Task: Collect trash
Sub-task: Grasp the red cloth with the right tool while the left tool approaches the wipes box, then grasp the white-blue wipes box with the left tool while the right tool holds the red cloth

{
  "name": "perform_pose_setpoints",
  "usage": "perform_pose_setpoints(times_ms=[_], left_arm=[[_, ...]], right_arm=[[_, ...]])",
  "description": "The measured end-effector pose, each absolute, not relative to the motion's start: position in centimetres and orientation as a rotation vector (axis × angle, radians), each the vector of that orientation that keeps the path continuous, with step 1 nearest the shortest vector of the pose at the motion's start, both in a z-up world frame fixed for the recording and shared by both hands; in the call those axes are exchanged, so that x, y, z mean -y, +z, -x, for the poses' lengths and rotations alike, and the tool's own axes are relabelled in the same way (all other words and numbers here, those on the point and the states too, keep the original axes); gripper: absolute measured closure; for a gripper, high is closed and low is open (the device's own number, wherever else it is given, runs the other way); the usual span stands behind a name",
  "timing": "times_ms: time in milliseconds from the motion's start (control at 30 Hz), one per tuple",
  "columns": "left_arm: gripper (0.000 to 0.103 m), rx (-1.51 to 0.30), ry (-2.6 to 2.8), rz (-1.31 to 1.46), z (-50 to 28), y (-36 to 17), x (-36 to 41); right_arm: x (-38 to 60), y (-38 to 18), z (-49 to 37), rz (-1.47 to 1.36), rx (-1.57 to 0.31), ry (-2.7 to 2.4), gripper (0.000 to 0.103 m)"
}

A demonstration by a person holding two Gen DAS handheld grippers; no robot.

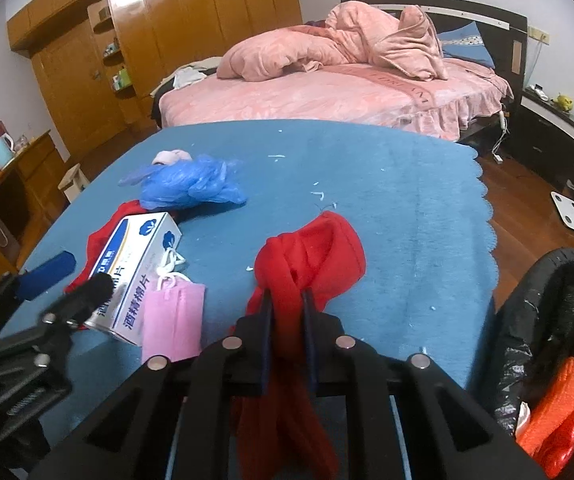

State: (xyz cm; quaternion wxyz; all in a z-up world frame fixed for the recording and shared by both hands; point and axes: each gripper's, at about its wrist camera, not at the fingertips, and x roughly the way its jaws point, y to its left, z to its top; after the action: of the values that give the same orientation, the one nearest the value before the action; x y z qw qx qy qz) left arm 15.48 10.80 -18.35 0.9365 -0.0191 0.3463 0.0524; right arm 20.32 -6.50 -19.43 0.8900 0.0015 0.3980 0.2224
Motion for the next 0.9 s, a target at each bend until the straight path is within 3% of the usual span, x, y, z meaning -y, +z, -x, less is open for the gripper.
perform_pose_setpoints(times_ms=[467, 767, 900], left_arm=[[0.043, -0.802, 0.105, 0.055, -17.1, -20.1, -10.5], [0.044, -0.798, 0.114, 0.062, -16.9, -19.9, -10.5], [0.043, -0.828, 0.12, 0.049, -17.3, -20.2, -10.3]], right_arm=[[6.5, -19.6, -20.5, -0.003, -0.837, 0.46, 0.089], [6.4, -20.0, -20.0, -0.001, -0.849, 0.451, 0.075], [6.3, -20.3, -20.2, 0.008, -0.865, 0.453, 0.074]])
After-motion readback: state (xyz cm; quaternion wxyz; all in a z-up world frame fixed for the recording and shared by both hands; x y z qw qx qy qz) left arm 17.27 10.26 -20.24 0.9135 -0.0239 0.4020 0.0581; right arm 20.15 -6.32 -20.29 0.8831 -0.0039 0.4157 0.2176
